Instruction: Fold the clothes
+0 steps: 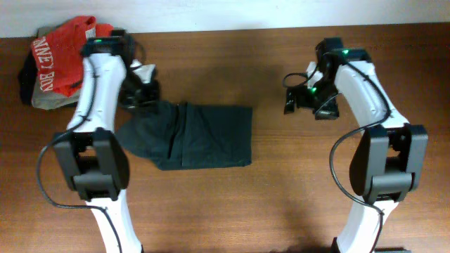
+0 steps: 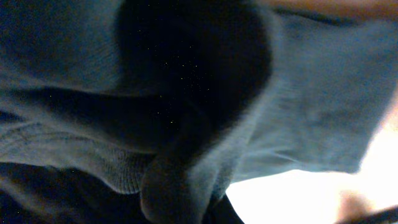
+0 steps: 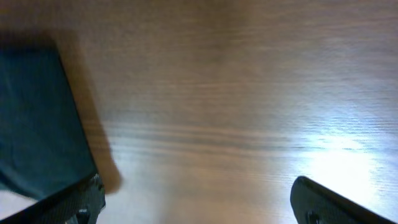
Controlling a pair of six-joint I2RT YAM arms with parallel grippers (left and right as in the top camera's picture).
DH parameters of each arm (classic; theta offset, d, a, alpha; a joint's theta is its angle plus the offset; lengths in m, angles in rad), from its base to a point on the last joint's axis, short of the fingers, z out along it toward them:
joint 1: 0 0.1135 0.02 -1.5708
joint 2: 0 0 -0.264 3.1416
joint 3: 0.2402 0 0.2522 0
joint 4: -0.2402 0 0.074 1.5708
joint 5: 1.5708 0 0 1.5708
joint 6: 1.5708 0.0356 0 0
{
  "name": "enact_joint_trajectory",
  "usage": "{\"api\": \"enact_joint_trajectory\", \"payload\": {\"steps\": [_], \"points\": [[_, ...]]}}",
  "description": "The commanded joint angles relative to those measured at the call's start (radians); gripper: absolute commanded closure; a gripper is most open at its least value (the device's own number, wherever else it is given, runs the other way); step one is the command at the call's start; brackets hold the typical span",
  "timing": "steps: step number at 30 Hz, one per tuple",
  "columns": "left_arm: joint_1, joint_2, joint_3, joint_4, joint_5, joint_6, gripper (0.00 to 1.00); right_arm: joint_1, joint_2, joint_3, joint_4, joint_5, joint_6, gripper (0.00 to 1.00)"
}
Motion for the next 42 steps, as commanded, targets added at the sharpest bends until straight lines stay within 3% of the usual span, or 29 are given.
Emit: {"api": "enact_joint_trajectory", "payload": {"steps": [1,8,13,14,17,23,26,29,30,33,36,38,42], "points": [[-0.154,-0.005,0.018,-0.005,0.089,-0.010,0.99,0.028,-0.002,-0.083,0.074,-0.058,0.020,0.00],[-0.397,-0.005,0.018,0.068,0.085,-0.078,0.99,0.065,0.043,-0.166,0.153,-0.127,0.024,0.04],[-0.469,0.003,0.015,0.130,0.085,-0.128,0.95,0.065,0.084,-0.166,0.169,-0.169,0.024,0.04],[-0.476,0.008,0.015,0.140,0.085,-0.137,0.88,0.066,0.084,-0.166,0.170,-0.172,0.024,0.04],[-0.484,0.026,0.015,0.150,0.084,-0.137,0.02,0.065,0.084,-0.166,0.170,-0.179,0.023,0.04],[-0.451,0.032,0.092,0.137,0.084,-0.114,0.01,0.013,0.084,-0.073,0.075,-0.178,0.023,0.03],[-0.336,0.026,0.279,-0.053,-0.058,-0.107,0.01,-0.063,0.084,0.060,-0.051,-0.178,-0.005,0.02],[-0.184,0.026,0.316,-0.120,-0.089,-0.096,0.01,-0.108,0.084,0.097,-0.074,-0.178,-0.022,0.00],[-0.126,0.034,0.299,-0.127,-0.082,-0.071,0.01,-0.114,0.084,0.097,-0.075,-0.178,-0.022,0.00],[-0.054,0.067,0.179,-0.109,0.135,0.103,0.01,-0.111,0.084,0.096,-0.070,-0.178,-0.023,0.01],[-0.060,0.076,-0.029,0.017,0.222,0.124,0.01,-0.111,0.084,0.096,-0.072,-0.178,-0.023,0.01],[-0.068,0.076,-0.129,0.095,0.356,0.175,0.01,-0.111,0.084,0.096,-0.071,-0.178,-0.023,0.01],[-0.079,0.076,-0.198,0.146,0.370,0.181,0.01,-0.111,0.084,0.096,-0.071,-0.178,-0.023,0.01]]}}
